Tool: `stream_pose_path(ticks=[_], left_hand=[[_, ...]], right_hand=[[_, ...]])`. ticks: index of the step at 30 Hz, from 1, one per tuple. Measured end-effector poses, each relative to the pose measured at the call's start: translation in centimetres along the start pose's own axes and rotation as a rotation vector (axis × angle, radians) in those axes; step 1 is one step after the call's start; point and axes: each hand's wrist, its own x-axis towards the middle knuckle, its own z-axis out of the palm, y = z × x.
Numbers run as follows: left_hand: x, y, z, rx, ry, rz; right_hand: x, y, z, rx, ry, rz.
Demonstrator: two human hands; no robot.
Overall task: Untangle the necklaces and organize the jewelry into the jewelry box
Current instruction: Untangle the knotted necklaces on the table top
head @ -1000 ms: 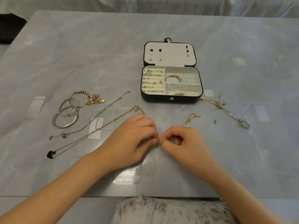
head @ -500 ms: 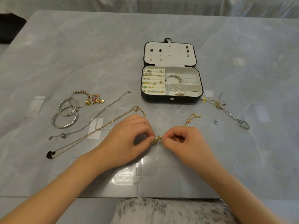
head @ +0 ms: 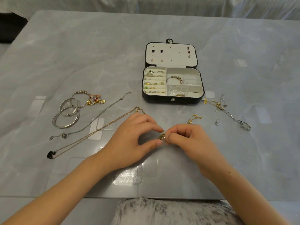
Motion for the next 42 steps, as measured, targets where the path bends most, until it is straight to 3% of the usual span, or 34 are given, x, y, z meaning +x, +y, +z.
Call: stream_pose_path(ticks=[7, 13, 18, 27, 38, 42], left_hand=[[0.6, 0.8, 0.1, -0.314, -0.070, -0.199], [0.8, 0.8, -0.7, -0.474, -0.181, -0.396], [1.2, 0.9, -1.1, -0.483, -0.262, -0.432], [1.3, 1.4, -0.7, -0.515, -0.225, -0.480], [1.8, 2.1, -0.5, -0.498, -0.190, -0.514], [2.1, 2.0, -0.9, -0.434, -0.227, -0.479]], right_hand=[[0.3, 0.2, -0.4, -0.125, 0.024, -0.043], [0.5, 0.8, -0.5, -0.467, 0.164, -0.293], [0.3, 1.4, -0.5, -0.570, 0.235, -0.425], [0.1, 1.3, -0.3, -0.680, 0.305, -0.653], [0.4, 1.4, -0.6, -0.821, 0.320, -0.755], [0.2, 0.9, -0.5, -0.670, 0.263, -0.627]])
